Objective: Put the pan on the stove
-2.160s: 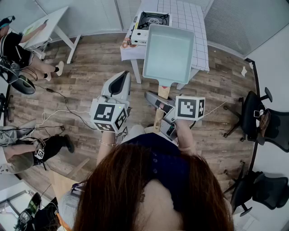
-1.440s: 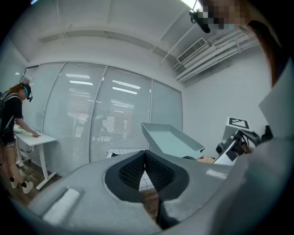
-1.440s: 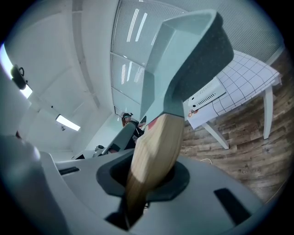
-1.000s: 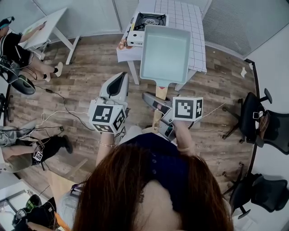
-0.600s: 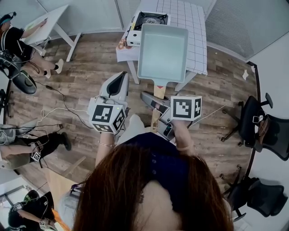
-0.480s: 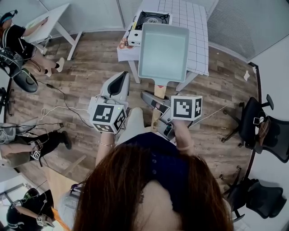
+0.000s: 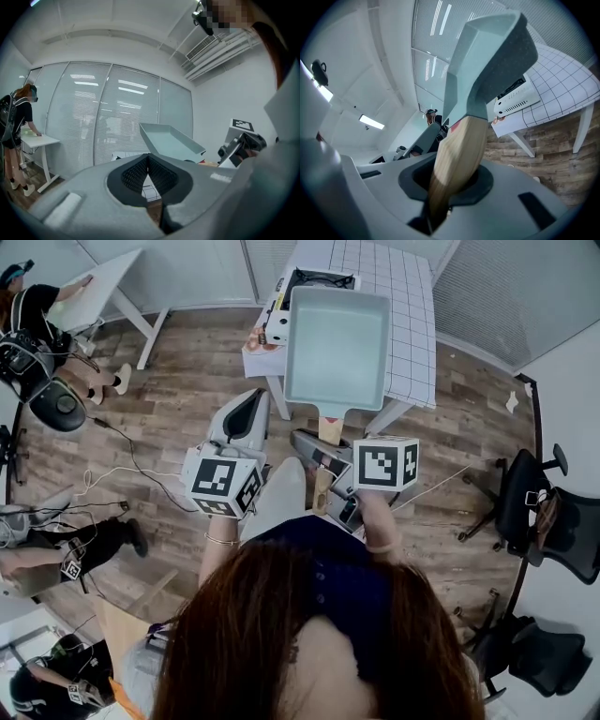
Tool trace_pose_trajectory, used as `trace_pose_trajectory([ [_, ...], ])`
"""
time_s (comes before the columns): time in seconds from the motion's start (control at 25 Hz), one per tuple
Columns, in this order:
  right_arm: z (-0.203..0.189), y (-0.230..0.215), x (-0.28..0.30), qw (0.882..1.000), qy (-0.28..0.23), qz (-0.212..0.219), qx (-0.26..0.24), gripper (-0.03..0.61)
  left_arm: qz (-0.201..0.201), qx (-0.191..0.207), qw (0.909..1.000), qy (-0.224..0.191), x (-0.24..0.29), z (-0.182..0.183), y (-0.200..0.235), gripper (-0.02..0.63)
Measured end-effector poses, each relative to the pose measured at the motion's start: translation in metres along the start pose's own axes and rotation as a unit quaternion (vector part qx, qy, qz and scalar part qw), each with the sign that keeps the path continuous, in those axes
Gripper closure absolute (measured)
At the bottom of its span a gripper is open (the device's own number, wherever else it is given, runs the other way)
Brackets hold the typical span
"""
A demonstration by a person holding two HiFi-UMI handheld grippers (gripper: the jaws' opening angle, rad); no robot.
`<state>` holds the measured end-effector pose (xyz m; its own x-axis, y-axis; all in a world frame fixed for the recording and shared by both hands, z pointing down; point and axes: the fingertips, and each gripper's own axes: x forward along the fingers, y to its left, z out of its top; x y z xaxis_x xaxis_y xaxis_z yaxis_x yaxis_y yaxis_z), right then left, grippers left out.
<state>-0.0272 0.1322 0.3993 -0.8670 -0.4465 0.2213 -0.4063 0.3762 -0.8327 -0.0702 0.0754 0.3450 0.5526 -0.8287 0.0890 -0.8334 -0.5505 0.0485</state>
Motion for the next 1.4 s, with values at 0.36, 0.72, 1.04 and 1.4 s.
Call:
trace_pose_trajectory([
  [0.36,0.027,-0.016,0.027,1.000,0.002,-0.010,0.001,0.511,-0.021,-0.001,0.9998,0.001,0.038,0.004,0.022,0.603],
  [0.72,0.048,-0.027,0.057,1.000,0.007,-0.016,0.008,0.512,-0.023,-0.008,0.9997,0.004,0.058,0.004,0.056,0.604],
  [1.04,0.073,-0.035,0.079,1.000,0.001,-0.022,0.019,0.511,-0.026,-0.014,0.9995,0.008,0.080,0.007,0.084,0.603],
  [1.4,0.104,-0.043,0.107,0.999,-0.015,-0.032,0.035,0.511,-0.039,-0.017,0.9991,0.009,0.106,0.013,0.119,0.604],
])
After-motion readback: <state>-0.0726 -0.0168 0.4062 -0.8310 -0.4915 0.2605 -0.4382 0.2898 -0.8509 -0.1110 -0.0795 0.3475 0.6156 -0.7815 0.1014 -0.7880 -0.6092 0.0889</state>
